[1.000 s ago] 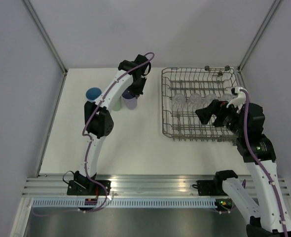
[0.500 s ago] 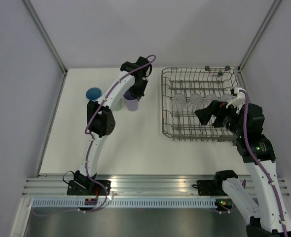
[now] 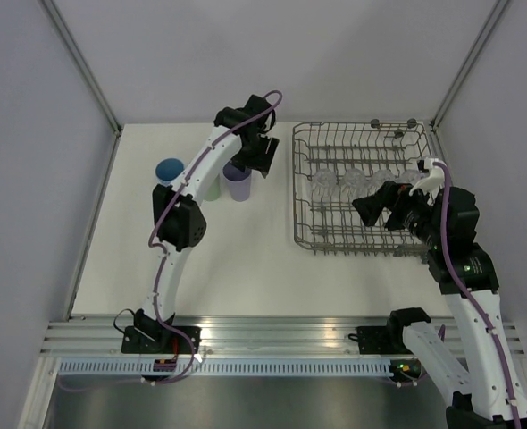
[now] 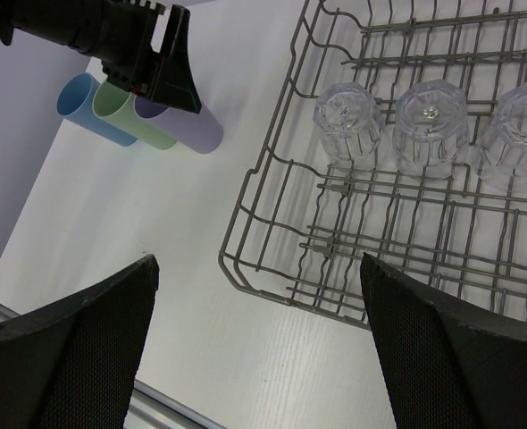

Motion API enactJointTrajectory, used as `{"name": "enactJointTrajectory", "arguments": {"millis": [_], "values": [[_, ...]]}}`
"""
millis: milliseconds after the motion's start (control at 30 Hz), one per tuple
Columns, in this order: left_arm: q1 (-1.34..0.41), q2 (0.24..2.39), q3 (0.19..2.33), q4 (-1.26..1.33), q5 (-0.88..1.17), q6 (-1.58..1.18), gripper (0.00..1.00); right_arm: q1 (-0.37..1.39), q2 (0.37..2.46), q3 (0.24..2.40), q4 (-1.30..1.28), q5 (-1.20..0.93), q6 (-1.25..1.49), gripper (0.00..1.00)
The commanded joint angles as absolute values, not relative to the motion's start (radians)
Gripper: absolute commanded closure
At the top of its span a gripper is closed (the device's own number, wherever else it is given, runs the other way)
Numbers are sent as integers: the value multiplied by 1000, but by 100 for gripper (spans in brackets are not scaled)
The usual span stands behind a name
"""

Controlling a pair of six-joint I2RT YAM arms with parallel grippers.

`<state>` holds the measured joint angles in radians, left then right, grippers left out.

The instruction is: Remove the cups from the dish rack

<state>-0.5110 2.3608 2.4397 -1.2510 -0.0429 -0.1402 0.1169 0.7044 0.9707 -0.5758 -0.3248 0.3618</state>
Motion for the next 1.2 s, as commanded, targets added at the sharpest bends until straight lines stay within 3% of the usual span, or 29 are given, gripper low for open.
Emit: {"name": "enactJointTrajectory", "arguments": {"millis": [0,100,167,433,533,733,967,1167], "values": [[-514,2203,2479,-1207,-32,-173,26,120,709,965,-535,-339,350,2],[-514,2142,2454,-1203,-43,-190,19,120,721,951,-517,-318,368,2],[-514,2102,2441,-1197,-44,-202,1,120,738,936,-491,-287,408,2],[-560,1749,2156,-1069,-178,-305,0,120,863,862,-261,-302,571,2],[-578,1469,1937,-984,-248,-373,0,126,1000,882,-209,-236,560,2],[-583,1029,1415,-853,-373,-449,0,273,1207,1002,-235,-10,430,2],[-583,647,1086,-795,-356,-425,0,423,1431,1189,-356,233,298,2],[-583,511,933,-759,-399,-411,0,453,1610,1342,-428,307,256,2]]}}
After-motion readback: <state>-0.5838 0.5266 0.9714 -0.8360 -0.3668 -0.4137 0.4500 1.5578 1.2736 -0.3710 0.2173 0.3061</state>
